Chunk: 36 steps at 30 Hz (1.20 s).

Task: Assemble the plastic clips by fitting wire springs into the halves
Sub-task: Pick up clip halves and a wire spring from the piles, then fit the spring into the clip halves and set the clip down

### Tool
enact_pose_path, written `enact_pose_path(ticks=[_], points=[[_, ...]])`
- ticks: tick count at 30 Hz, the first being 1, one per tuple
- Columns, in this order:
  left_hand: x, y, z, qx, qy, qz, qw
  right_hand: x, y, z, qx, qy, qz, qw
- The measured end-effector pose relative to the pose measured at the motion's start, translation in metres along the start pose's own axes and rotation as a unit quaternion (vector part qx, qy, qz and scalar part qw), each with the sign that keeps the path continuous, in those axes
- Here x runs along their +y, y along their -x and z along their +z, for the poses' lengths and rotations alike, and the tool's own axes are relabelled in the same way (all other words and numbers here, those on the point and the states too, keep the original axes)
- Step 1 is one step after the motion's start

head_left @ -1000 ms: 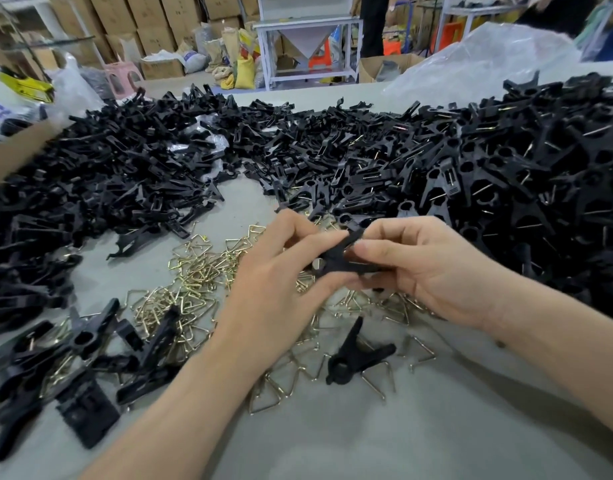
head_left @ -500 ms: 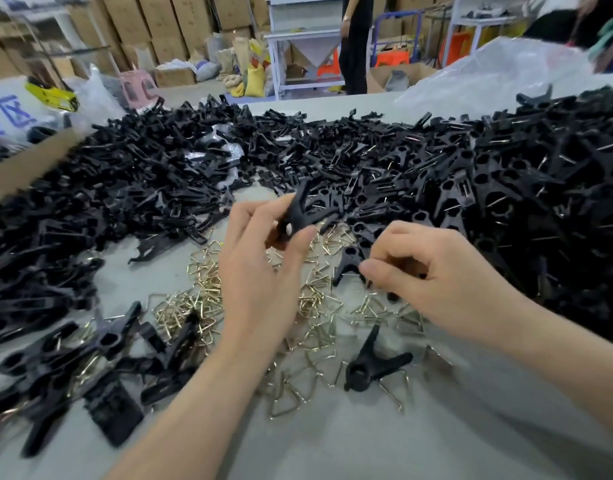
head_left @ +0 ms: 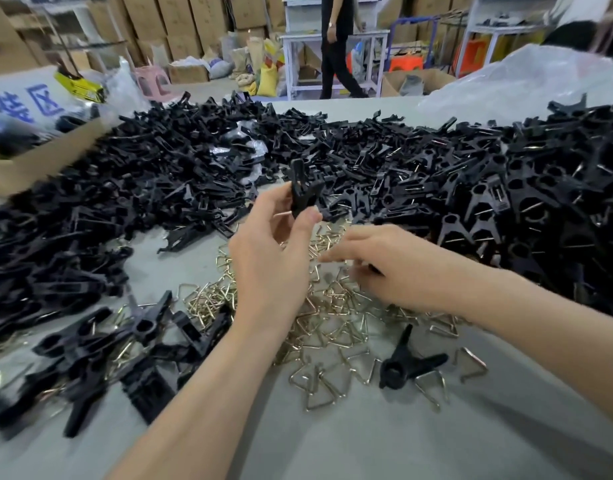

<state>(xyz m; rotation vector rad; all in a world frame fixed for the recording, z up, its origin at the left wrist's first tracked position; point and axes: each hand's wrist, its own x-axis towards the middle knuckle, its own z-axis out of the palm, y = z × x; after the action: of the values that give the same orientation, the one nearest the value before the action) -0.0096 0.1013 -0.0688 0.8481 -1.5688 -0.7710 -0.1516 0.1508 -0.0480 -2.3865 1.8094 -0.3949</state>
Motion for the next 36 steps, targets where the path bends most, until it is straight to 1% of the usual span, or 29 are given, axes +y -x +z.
enact_pose_path(ticks=[2,4,6,7,8,9,10,11,13,14,16,17,18,19,20,21,24,25,28,30,36], points=[[-0.001,0.0,0.0,0.0,-0.002,-0.001,1.0,-0.002,-0.013,-0.003,-0.047,0.02,-0.001,0.999],[-0.001,-0.001,0.0,-0.002,-0.003,-0.003,1.0,-0.001,-0.02,-0.007,-0.071,0.029,0.0,0.997],[-0.002,0.0,0.001,-0.01,0.001,-0.008,1.0,0.001,-0.017,-0.01,-0.083,0.013,0.011,0.996],[-0.002,0.0,0.002,-0.017,0.001,-0.011,1.0,0.003,-0.014,-0.011,-0.066,-0.01,0.022,0.998],[-0.001,0.001,0.003,-0.025,-0.003,-0.013,1.0,0.006,-0.009,-0.011,-0.031,-0.046,0.037,0.998],[-0.001,0.002,0.003,-0.036,-0.011,-0.01,0.999,0.009,-0.003,-0.012,0.014,-0.096,0.06,0.993],[0.0,0.003,0.004,-0.05,-0.021,-0.002,0.999,0.012,0.004,-0.012,0.062,-0.16,0.089,0.981],[0.001,0.004,0.005,-0.068,-0.035,0.01,0.997,0.015,0.011,-0.012,0.103,-0.236,0.121,0.959],[0.004,0.008,0.007,-0.113,-0.073,0.038,0.99,0.02,0.027,-0.011,0.154,-0.393,0.169,0.891],[0.006,0.01,0.008,-0.133,-0.094,0.054,0.985,0.021,0.035,-0.009,0.169,-0.463,0.188,0.85],[0.009,0.014,0.011,-0.164,-0.136,0.098,0.972,0.022,0.051,-0.006,0.2,-0.588,0.222,0.752],[0.01,0.016,0.013,-0.179,-0.148,0.118,0.966,0.023,0.058,-0.006,0.218,-0.631,0.232,0.708],[0.01,0.017,0.014,-0.194,-0.152,0.13,0.96,0.024,0.064,-0.006,0.236,-0.656,0.238,0.676],[0.011,0.018,0.015,-0.209,-0.15,0.136,0.957,0.025,0.069,-0.007,0.247,-0.667,0.24,0.661],[0.012,0.02,0.016,-0.221,-0.147,0.139,0.954,0.026,0.073,-0.007,0.249,-0.667,0.238,0.661],[0.012,0.021,0.017,-0.231,-0.144,0.142,0.952,0.025,0.074,-0.008,0.244,-0.658,0.234,0.673],[0.014,0.023,0.018,-0.253,-0.137,0.143,0.947,0.021,0.076,-0.01,0.212,-0.606,0.219,0.735],[0.014,0.023,0.018,-0.255,-0.132,0.143,0.947,0.021,0.076,-0.01,0.206,-0.594,0.218,0.746],[0.015,0.025,0.019,-0.253,-0.11,0.141,0.951,0.022,0.076,-0.007,0.206,-0.572,0.221,0.762],[0.017,0.026,0.021,-0.253,-0.108,0.143,0.951,0.022,0.075,-0.006,0.213,-0.567,0.22,0.765],[0.016,0.026,0.021,-0.252,-0.143,0.182,0.94,0.02,0.074,-0.004,0.229,-0.537,0.211,0.784]])
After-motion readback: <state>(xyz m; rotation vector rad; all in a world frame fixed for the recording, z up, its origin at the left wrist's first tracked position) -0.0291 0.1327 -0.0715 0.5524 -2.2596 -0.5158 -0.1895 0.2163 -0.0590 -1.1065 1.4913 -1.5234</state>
